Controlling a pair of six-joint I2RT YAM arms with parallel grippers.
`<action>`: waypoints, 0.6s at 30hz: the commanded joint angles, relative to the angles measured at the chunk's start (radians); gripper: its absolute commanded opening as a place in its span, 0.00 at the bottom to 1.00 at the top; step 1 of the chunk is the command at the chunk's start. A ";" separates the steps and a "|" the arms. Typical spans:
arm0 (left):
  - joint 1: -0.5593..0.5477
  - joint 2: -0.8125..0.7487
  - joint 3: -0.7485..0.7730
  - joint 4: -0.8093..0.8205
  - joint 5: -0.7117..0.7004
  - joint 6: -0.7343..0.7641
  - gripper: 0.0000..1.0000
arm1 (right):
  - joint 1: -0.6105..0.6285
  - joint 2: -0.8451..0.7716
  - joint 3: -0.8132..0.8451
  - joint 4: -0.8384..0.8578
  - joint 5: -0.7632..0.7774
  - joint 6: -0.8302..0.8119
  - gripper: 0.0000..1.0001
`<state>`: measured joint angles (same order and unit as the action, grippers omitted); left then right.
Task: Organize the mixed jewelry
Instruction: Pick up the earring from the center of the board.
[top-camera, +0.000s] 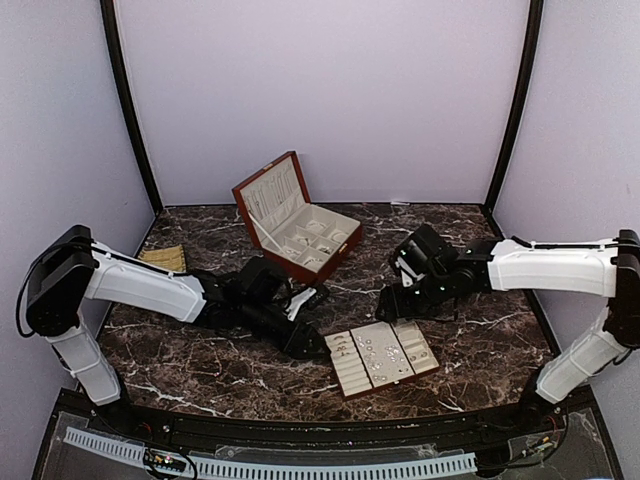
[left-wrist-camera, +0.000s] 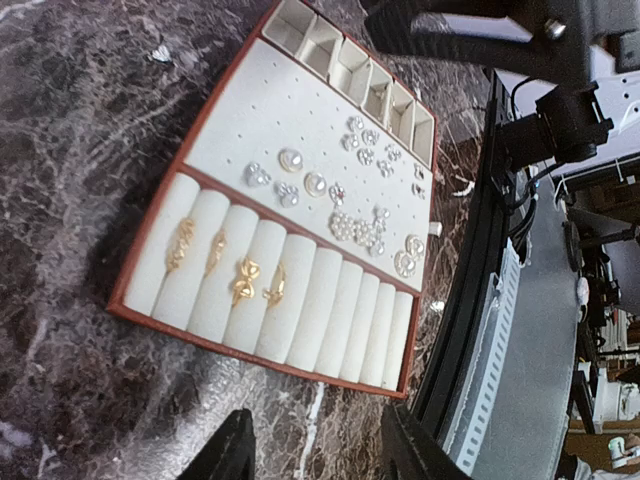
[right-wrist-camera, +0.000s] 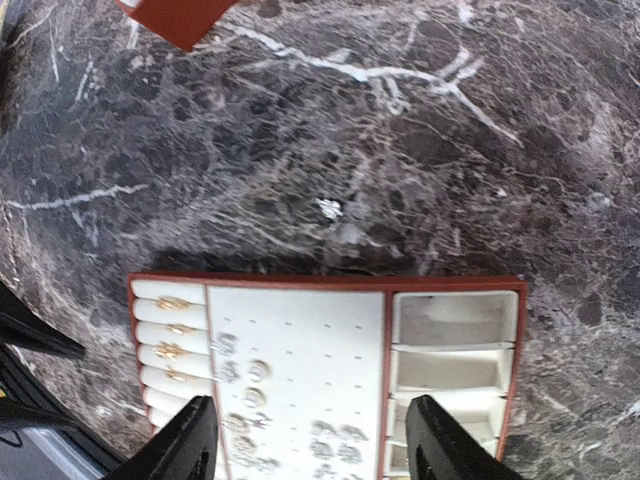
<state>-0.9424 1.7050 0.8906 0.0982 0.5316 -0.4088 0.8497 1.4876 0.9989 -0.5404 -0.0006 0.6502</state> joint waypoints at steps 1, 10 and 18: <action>0.045 -0.095 -0.022 0.054 -0.034 -0.004 0.47 | -0.054 -0.066 -0.136 0.078 0.005 0.040 0.70; 0.090 -0.115 -0.021 0.050 -0.039 0.014 0.52 | -0.095 -0.110 -0.268 0.163 -0.019 0.073 0.75; 0.090 0.020 0.182 -0.077 -0.094 0.086 0.53 | -0.101 -0.167 -0.302 0.189 0.024 0.088 0.76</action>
<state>-0.8520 1.6722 0.9737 0.0715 0.4808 -0.3672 0.7586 1.3697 0.7139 -0.3954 -0.0055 0.7208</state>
